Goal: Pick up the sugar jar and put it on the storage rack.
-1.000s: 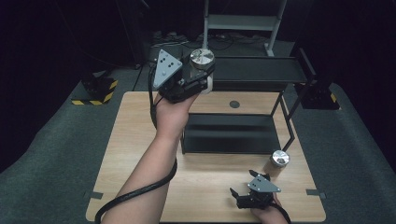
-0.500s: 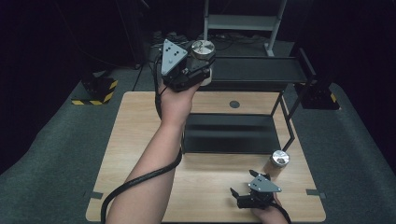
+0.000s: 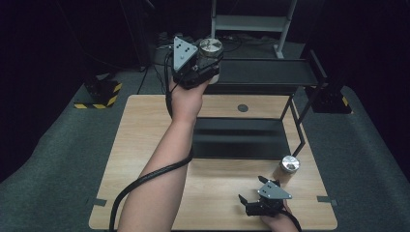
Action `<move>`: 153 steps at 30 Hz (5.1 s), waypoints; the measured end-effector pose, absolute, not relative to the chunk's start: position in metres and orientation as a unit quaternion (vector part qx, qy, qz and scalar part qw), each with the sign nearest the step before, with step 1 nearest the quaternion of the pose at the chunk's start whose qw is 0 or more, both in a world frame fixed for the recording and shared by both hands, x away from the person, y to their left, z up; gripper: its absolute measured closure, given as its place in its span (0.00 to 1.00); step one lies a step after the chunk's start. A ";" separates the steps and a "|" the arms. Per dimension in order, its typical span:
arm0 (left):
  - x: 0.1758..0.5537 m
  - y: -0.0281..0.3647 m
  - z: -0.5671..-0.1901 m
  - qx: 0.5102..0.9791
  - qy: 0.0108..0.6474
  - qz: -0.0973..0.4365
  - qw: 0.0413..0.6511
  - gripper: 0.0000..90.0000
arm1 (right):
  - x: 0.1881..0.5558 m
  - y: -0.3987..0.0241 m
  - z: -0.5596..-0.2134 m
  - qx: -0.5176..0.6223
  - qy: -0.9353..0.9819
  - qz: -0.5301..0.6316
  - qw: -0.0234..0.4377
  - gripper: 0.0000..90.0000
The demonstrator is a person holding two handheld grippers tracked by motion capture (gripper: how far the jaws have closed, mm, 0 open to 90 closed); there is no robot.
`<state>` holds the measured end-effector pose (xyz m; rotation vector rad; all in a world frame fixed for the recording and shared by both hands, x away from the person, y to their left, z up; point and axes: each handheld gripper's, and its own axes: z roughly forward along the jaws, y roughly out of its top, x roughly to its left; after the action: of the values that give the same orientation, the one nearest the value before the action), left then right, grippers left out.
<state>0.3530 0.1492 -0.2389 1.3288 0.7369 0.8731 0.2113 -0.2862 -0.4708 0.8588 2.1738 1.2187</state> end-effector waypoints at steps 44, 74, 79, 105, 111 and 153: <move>0.375 0.146 -0.250 0.579 0.355 0.381 0.628 0.37 | 0.212 -0.289 -0.472 0.314 0.797 0.454 0.245 0.00; 0.334 0.150 -0.244 0.588 0.354 0.381 0.619 0.00 | 0.211 -0.288 -0.472 0.310 0.798 0.451 0.250 0.00; 0.315 0.154 -0.242 0.592 0.349 0.397 0.608 0.00 | 0.211 -0.286 -0.471 0.308 0.802 0.447 0.250 0.00; 0.230 0.192 -0.277 0.592 0.349 0.388 0.614 0.00 | 0.212 -0.286 -0.470 0.302 0.805 0.445 0.251 0.00; 0.218 0.199 -0.286 0.599 0.353 0.387 0.605 0.00 | 0.212 -0.286 -0.471 0.303 0.804 0.445 0.252 0.00; 0.162 0.246 -0.401 0.654 0.382 0.360 0.545 0.00 | 0.209 -0.284 -0.471 0.308 0.802 0.442 0.258 0.00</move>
<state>0.1619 0.2458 -0.4012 1.5523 0.9057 0.8533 0.2092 -0.2836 -0.4708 0.8343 2.1749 1.1998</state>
